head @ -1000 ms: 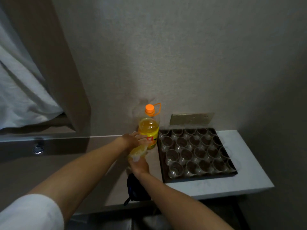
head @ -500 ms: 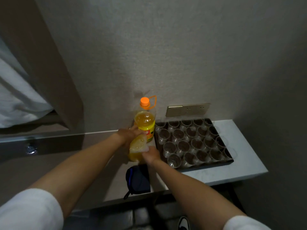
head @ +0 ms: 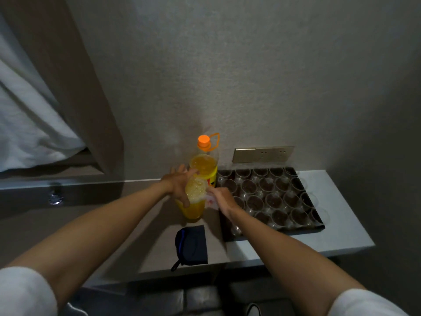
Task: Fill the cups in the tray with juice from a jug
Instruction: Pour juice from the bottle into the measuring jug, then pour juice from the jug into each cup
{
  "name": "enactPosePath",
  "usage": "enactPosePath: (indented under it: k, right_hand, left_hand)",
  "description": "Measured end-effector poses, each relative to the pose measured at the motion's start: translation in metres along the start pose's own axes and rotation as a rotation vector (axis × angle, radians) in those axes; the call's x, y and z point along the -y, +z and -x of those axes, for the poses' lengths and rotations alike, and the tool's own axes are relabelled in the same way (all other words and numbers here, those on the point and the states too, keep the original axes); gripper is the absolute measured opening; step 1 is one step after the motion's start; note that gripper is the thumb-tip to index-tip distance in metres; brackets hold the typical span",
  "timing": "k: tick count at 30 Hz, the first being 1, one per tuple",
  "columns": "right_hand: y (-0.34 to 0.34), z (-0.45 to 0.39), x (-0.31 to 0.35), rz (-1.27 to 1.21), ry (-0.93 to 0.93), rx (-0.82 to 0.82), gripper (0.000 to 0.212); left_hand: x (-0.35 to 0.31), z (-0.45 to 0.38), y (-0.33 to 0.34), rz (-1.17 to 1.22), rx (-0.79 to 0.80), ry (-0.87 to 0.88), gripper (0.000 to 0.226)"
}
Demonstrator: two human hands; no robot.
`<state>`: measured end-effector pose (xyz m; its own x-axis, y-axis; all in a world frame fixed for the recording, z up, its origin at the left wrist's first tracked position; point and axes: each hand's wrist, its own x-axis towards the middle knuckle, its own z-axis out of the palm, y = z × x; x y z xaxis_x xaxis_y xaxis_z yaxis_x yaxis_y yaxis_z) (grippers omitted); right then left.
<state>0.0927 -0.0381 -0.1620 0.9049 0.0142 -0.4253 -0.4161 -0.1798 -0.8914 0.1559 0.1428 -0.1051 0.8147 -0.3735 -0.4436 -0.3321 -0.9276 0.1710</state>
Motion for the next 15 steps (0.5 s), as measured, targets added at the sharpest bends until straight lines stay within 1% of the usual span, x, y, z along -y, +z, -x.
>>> enactPosePath:
  k: [3, 5, 11, 13, 15]
  right_hand:
    - [-0.011, 0.011, 0.006, -0.109, -0.080, -0.082, 0.040]
    - [-0.016, 0.018, 0.009, -0.173, -0.125, -0.149, 0.042]
    - [-0.032, 0.047, 0.009, -0.395, -0.250, -0.444, 0.039]
    - [-0.043, 0.056, 0.008, -0.466, -0.299, -0.512, 0.033]
    - [-0.053, 0.061, 0.007, -0.511, -0.342, -0.573, 0.037]
  left_hand:
    - [-0.008, 0.006, -0.013, 0.017, -0.046, 0.048, 0.125]
    - [-0.017, 0.010, -0.022, 0.018, -0.058, 0.084, 0.123]
    - [-0.059, 0.023, -0.034, 0.052, -0.169, 0.223, 0.126]
    - [-0.074, 0.026, -0.032, 0.093, -0.208, 0.260, 0.130]
    - [-0.088, 0.028, -0.028, 0.125, -0.260, 0.300, 0.132]
